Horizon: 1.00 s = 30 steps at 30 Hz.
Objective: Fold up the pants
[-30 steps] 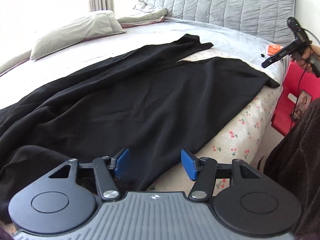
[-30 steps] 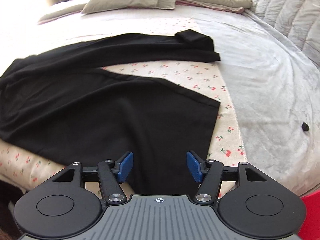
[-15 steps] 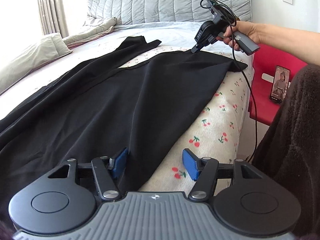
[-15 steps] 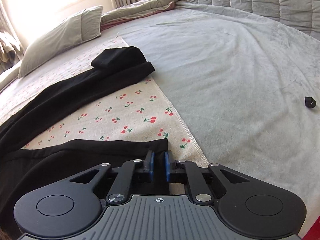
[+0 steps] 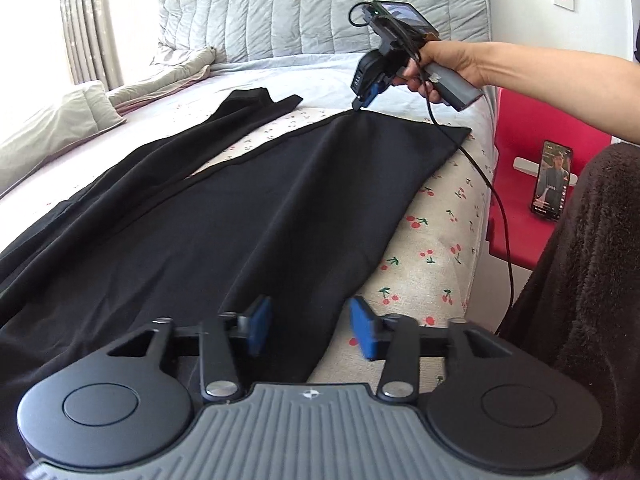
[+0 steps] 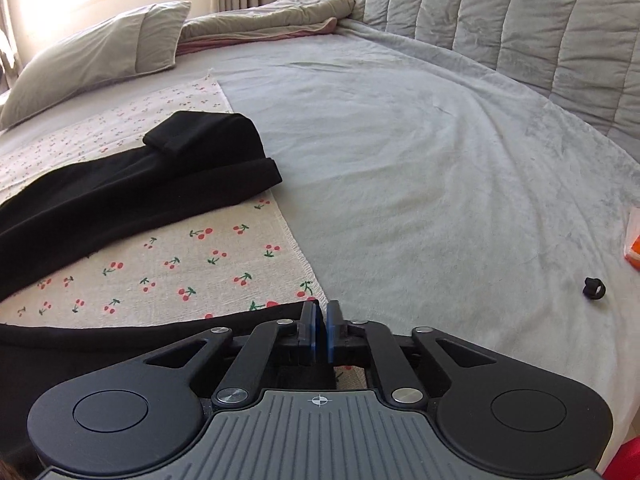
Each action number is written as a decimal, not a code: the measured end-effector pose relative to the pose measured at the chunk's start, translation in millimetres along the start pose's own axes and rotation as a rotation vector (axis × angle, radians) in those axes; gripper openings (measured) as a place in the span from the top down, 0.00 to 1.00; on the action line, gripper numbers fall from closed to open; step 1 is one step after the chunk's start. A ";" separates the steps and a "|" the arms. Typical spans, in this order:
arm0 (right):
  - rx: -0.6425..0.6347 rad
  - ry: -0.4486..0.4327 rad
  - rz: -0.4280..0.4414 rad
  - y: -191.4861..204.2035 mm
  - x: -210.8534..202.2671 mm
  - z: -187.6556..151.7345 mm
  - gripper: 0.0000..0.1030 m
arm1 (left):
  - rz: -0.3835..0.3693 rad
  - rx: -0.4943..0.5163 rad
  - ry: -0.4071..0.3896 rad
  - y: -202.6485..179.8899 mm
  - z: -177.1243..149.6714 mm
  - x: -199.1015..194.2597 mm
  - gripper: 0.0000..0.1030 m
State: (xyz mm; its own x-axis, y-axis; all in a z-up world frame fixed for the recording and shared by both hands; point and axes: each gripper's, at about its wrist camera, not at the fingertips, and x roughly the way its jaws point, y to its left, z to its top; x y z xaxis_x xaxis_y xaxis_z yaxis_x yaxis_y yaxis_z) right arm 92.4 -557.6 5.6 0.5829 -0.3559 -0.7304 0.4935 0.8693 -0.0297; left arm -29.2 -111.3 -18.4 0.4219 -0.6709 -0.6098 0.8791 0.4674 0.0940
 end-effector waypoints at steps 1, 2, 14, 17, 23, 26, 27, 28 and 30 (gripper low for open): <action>0.002 0.009 0.003 -0.2 -4.8 -1.3 0.69 | 0.007 -0.013 -0.009 3.1 -0.1 -3.9 0.42; 0.017 0.018 0.001 -2.3 -12.0 -2.8 0.62 | 0.014 -0.025 -0.010 6.5 -1.5 -7.9 0.42; 0.108 0.223 0.108 -37.9 -79.1 -69.6 0.55 | -0.067 0.101 -0.038 -21.0 1.0 -1.0 0.54; 0.113 0.253 0.146 -39.6 -78.1 -84.7 0.56 | -0.065 0.124 -0.018 -29.9 3.6 16.5 0.61; 0.077 0.237 0.172 -39.7 -89.7 -87.8 0.96 | -0.049 0.066 -0.016 -26.5 14.1 36.3 0.99; 0.038 0.224 0.107 -39.5 -96.8 -84.9 0.97 | -0.113 0.064 -0.038 -32.8 20.2 24.4 0.99; 0.027 0.227 0.086 -40.0 -98.1 -84.9 0.97 | -0.117 0.095 -0.047 -40.3 20.7 19.9 0.99; 0.020 0.232 0.071 -40.8 -98.3 -85.4 0.97 | -0.124 0.120 -0.046 -47.3 20.5 17.5 0.99; 0.006 0.251 0.041 -40.5 -95.6 -87.7 0.97 | -0.140 0.131 -0.018 -52.9 18.6 22.1 0.99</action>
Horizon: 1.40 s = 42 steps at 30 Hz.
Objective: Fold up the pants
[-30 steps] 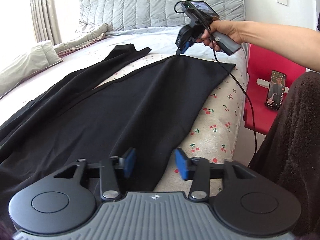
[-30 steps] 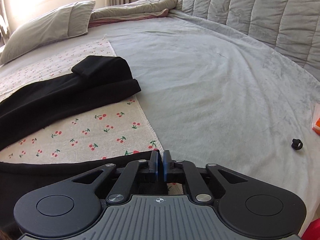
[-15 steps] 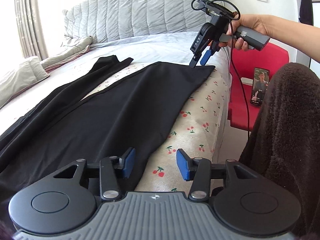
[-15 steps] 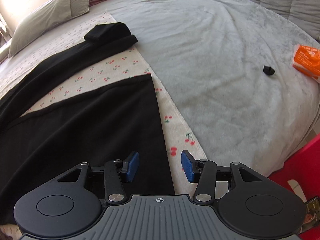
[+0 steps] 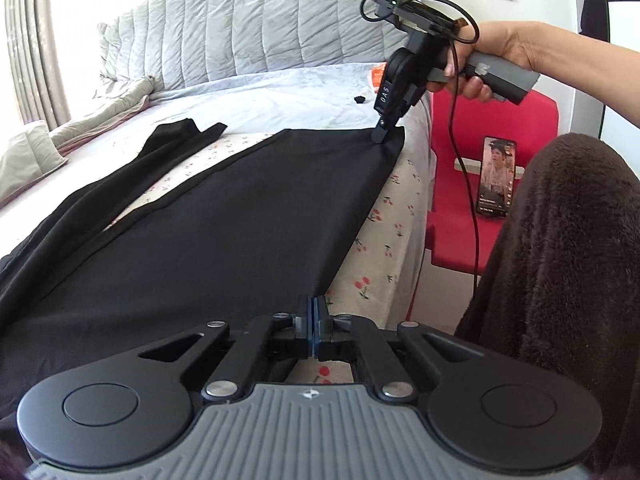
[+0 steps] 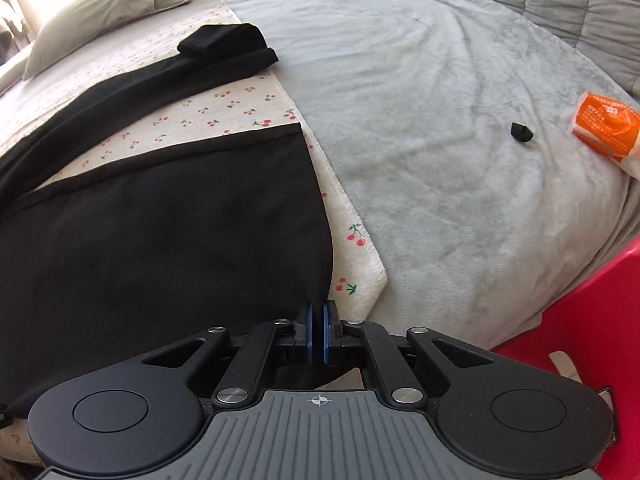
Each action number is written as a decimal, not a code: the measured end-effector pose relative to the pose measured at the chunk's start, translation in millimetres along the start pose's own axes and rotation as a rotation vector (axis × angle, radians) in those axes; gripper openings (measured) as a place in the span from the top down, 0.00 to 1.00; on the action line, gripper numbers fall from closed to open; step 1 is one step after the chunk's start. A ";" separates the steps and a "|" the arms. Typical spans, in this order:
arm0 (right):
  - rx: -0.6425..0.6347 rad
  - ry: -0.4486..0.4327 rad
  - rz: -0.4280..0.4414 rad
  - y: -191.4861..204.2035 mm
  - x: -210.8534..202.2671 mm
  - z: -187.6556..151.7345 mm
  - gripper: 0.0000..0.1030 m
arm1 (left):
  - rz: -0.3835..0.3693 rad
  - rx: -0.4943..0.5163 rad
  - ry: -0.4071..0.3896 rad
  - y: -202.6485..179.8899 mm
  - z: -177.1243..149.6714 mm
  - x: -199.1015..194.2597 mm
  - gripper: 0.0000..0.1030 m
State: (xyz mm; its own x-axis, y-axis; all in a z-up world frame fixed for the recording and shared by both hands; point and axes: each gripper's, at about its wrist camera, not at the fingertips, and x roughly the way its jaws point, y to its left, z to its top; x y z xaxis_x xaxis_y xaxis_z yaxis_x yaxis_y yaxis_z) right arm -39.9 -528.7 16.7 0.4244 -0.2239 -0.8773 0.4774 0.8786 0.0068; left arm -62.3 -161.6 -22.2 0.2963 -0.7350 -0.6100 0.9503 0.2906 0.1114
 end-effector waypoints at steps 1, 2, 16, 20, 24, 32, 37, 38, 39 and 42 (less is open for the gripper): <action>-0.010 0.004 -0.008 2.1 1.3 -0.7 0.96 | -0.002 0.004 0.019 -0.6 -1.2 3.8 0.99; -0.023 0.002 -0.011 5.4 1.6 -0.7 0.94 | 0.002 0.003 0.029 -0.1 -3.0 6.8 0.97; -0.166 -0.196 0.127 102.4 -48.7 8.8 0.42 | 0.289 -0.308 -0.003 61.6 -23.3 -71.9 0.13; -0.247 -0.228 0.242 156.0 -49.7 3.5 0.35 | 0.461 -0.430 0.018 94.5 -44.6 -99.2 0.05; -0.335 -0.256 0.348 210.9 -50.7 -6.2 0.30 | 0.627 -0.567 0.043 126.3 -72.1 -129.6 0.03; -0.550 -0.302 0.501 302.2 -55.4 -41.6 0.23 | 0.942 -0.803 0.120 172.0 -130.9 -195.0 0.00; -0.735 -0.302 0.605 357.3 -51.7 -82.7 0.20 | 1.093 -0.999 0.088 191.2 -172.1 -239.5 0.05; -0.785 -0.306 0.629 369.1 -53.2 -94.1 0.20 | 1.115 -1.047 0.071 194.1 -178.6 -248.5 0.08; -0.838 -0.318 0.653 378.8 -55.5 -105.3 0.20 | 1.129 -1.088 0.051 198.2 -187.7 -260.3 0.10; -0.983 -0.376 0.694 401.6 -64.6 -138.6 0.24 | 1.151 -1.219 -0.017 201.6 -209.2 -281.5 0.19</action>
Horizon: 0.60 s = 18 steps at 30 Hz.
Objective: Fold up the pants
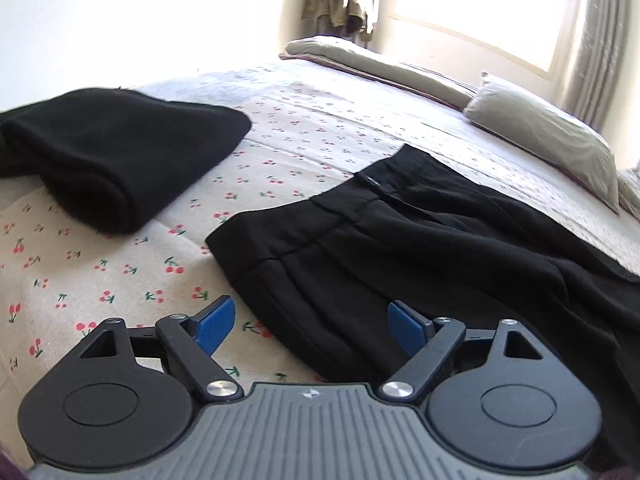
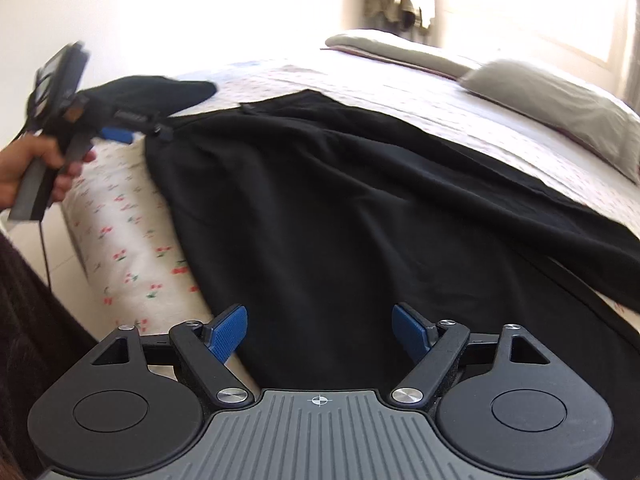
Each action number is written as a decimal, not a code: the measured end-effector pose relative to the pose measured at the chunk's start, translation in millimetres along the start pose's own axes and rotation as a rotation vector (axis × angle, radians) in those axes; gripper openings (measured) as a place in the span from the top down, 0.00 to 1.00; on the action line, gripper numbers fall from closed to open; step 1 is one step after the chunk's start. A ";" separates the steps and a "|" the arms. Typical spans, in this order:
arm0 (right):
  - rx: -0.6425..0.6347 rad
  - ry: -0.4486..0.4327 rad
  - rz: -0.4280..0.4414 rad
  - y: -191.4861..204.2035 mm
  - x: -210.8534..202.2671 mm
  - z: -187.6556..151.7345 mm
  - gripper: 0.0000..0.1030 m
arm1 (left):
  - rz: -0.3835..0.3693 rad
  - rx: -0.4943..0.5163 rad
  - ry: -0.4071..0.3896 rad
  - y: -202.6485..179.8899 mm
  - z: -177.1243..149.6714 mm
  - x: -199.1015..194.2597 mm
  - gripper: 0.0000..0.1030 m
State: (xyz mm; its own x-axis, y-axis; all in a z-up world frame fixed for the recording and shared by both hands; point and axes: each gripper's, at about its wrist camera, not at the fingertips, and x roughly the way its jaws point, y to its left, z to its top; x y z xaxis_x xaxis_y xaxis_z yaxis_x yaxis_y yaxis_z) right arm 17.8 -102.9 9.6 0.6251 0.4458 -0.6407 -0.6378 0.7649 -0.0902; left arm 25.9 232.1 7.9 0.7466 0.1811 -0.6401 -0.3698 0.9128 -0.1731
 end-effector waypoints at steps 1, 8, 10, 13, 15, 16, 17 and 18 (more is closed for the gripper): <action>-0.037 -0.014 0.018 9.7 1.8 0.3 0.28 | -0.005 -0.045 0.011 13.2 3.7 3.4 0.25; -0.211 -0.007 0.105 51.2 22.5 2.8 0.66 | -0.031 -0.202 0.030 40.9 1.7 12.3 0.81; -0.216 0.001 0.108 52.2 25.8 2.8 0.80 | -0.033 -0.195 0.033 41.7 2.6 13.6 0.91; -0.192 0.009 0.117 47.8 23.8 8.6 1.00 | -0.005 -0.176 0.012 40.6 2.5 7.3 0.94; -0.146 0.006 0.169 43.6 19.4 13.7 1.00 | 0.013 -0.168 -0.023 40.3 3.5 -3.6 0.95; -0.135 0.001 0.191 43.6 16.6 15.4 1.00 | 0.024 -0.163 -0.036 40.8 4.7 -7.6 0.95; -0.131 -0.004 0.206 44.4 13.5 16.9 1.00 | 0.036 -0.153 -0.042 41.7 6.6 -9.7 0.95; -0.131 -0.005 0.212 45.2 11.5 17.2 1.00 | 0.044 -0.148 -0.042 42.4 7.0 -11.8 0.95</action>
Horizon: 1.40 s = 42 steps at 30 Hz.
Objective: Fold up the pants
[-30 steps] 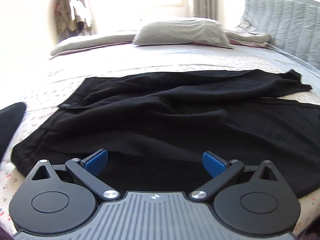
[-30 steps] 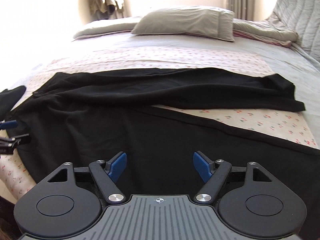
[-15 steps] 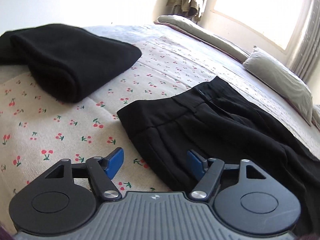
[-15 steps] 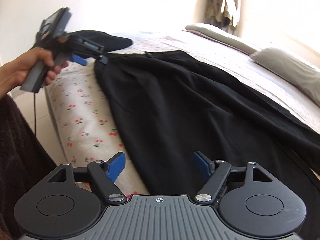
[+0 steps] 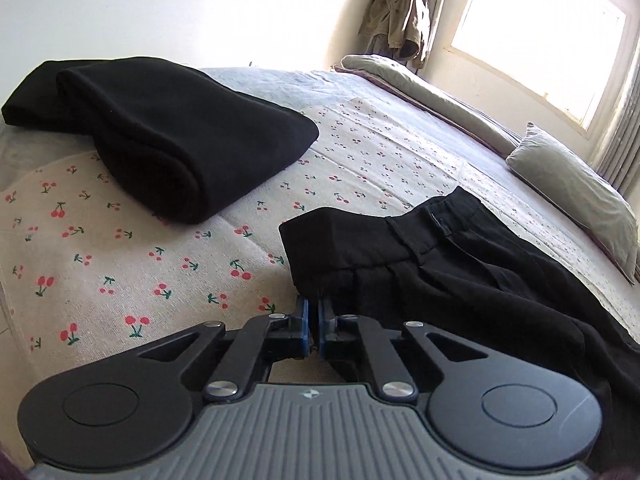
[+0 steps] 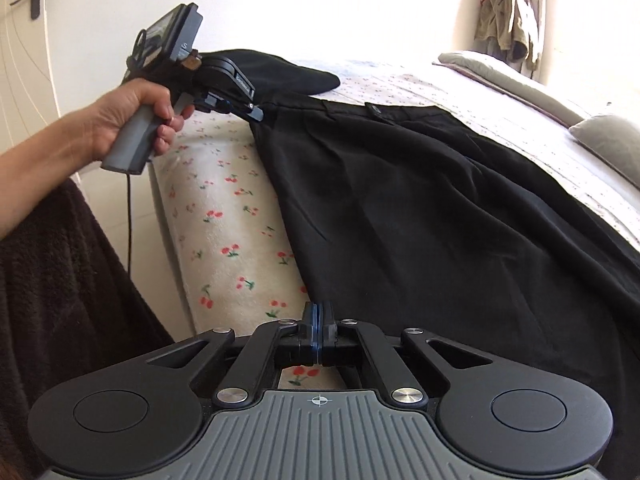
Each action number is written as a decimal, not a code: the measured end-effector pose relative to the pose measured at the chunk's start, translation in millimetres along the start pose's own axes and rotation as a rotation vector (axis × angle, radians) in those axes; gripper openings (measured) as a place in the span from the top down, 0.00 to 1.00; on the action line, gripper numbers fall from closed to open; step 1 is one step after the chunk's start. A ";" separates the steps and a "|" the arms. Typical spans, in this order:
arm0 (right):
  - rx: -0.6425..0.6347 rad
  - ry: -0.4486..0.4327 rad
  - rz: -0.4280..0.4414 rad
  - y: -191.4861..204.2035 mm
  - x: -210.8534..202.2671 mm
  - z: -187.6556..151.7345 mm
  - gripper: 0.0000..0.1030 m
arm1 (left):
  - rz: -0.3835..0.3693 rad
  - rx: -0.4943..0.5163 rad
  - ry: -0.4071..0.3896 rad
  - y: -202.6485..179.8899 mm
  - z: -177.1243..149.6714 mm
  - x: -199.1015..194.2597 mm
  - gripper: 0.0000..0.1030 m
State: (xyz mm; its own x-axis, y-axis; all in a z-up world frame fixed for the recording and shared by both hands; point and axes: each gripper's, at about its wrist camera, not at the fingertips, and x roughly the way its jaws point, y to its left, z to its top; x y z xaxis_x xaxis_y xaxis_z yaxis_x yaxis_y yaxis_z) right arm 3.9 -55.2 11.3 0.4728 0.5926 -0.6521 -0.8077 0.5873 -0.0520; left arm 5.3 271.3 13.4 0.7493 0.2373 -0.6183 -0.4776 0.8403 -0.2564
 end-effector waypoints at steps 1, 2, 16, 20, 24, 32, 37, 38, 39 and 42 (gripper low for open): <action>0.000 0.006 0.004 1.2 -0.2 0.5 1.00 | 0.012 0.006 0.010 1.0 -0.2 0.6 0.95; 0.002 0.017 0.008 1.8 1.4 0.3 1.00 | 0.025 0.013 0.023 1.2 -0.9 1.1 0.95; 0.186 -0.028 -0.014 -37.8 -22.4 14.5 0.52 | 0.069 0.162 -0.036 -22.5 3.0 -15.3 0.18; 0.296 -0.081 -0.125 -72.2 -43.1 18.2 0.31 | -0.027 0.221 -0.039 -54.4 7.7 -19.1 0.08; 0.379 -0.063 -0.297 -109.0 -60.6 22.9 0.25 | -0.136 0.319 -0.047 -106.0 6.6 -27.4 0.01; 0.714 -0.074 -0.508 -205.7 -94.9 -25.2 0.23 | -0.316 0.566 -0.042 -221.0 -4.3 -33.3 0.00; 0.877 -0.116 -0.648 -261.0 -125.6 -72.4 0.23 | -0.428 0.733 -0.011 -311.4 -23.5 -30.2 0.00; 0.899 -0.119 -0.687 -271.1 -131.8 -81.2 0.23 | -0.446 0.758 -0.003 -327.7 -27.9 -28.4 0.00; 0.916 -0.126 -0.737 -281.7 -140.4 -91.4 0.23 | -0.472 0.794 0.013 -351.7 -34.9 -25.1 0.00; 0.965 -0.148 -0.855 -309.2 -163.8 -120.4 0.23 | -0.554 0.882 0.045 -415.3 -57.8 -13.2 0.00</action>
State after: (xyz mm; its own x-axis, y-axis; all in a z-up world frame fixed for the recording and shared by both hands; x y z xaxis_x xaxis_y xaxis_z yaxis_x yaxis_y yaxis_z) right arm 133.9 -400.2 43.1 0.7934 -0.1470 -0.5907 0.3169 0.9283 0.1946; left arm 167.3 -109.0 85.0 0.7349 -0.2937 -0.6113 0.4463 0.8881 0.1099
